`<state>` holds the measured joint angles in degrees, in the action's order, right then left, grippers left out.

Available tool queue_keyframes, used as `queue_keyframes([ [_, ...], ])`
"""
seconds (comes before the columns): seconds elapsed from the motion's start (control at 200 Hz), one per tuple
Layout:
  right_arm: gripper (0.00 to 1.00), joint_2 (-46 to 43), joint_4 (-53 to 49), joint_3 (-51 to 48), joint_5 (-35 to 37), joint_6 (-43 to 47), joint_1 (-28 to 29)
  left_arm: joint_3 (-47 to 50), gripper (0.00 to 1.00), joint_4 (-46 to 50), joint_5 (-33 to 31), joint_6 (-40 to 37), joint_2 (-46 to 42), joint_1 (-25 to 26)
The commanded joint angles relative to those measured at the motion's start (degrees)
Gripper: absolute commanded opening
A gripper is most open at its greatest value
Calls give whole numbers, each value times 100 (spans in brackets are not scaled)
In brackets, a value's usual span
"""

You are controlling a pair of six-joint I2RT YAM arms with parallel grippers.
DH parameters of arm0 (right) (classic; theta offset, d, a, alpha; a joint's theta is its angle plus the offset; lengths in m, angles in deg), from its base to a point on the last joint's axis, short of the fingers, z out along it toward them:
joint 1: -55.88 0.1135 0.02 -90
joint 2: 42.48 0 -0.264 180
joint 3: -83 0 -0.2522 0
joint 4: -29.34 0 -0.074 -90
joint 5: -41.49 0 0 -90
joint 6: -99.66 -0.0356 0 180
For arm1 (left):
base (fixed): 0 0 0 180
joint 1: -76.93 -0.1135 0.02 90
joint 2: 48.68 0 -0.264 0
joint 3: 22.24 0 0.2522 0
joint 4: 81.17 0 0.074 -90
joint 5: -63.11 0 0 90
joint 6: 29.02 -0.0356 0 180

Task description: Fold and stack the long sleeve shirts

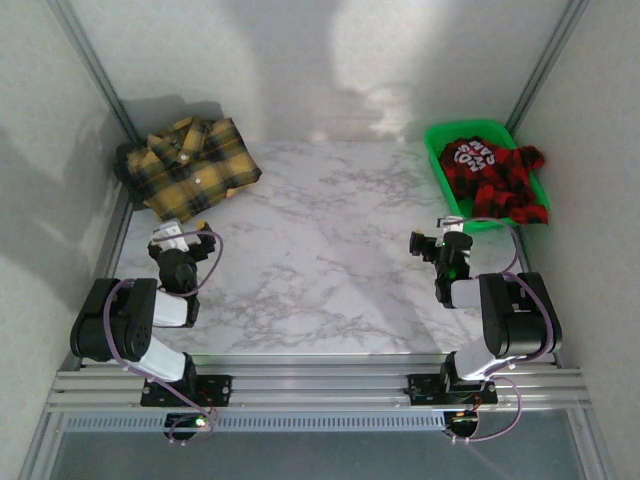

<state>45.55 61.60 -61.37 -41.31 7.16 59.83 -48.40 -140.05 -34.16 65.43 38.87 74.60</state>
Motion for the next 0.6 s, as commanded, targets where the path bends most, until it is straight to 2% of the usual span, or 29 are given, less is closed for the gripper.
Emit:
queue_keyframes([
  [0.0, 99, -12, 42, 107, -104, 70, -19, 14, 100, -224, -64, -23, 33, 31],
  [0.34, 99, -77, -26, 147, -82, 103, 9, 1, 100, -230, 53, -61, -46, 31],
  [0.37, 99, -320, -487, 250, 15, 200, 112, -161, 100, 306, 222, -154, -317, 63],
  [0.405, 99, -759, -1517, 691, 186, 241, 284, -616, 100, 1499, 250, -234, -720, 138],
  [0.46, 99, -1515, -2760, 1010, -139, -18, 420, -1403, 100, 3088, 293, -48, -1199, 213],
  [0.521, 99, -2449, -3389, 940, -313, -294, 683, -1847, 100, 3862, 668, 62, -1696, 351],
  [0.596, 99, -3427, -4371, 981, 20, -620, 1097, -2329, 100, 4637, 445, 296, -2257, 709],
])
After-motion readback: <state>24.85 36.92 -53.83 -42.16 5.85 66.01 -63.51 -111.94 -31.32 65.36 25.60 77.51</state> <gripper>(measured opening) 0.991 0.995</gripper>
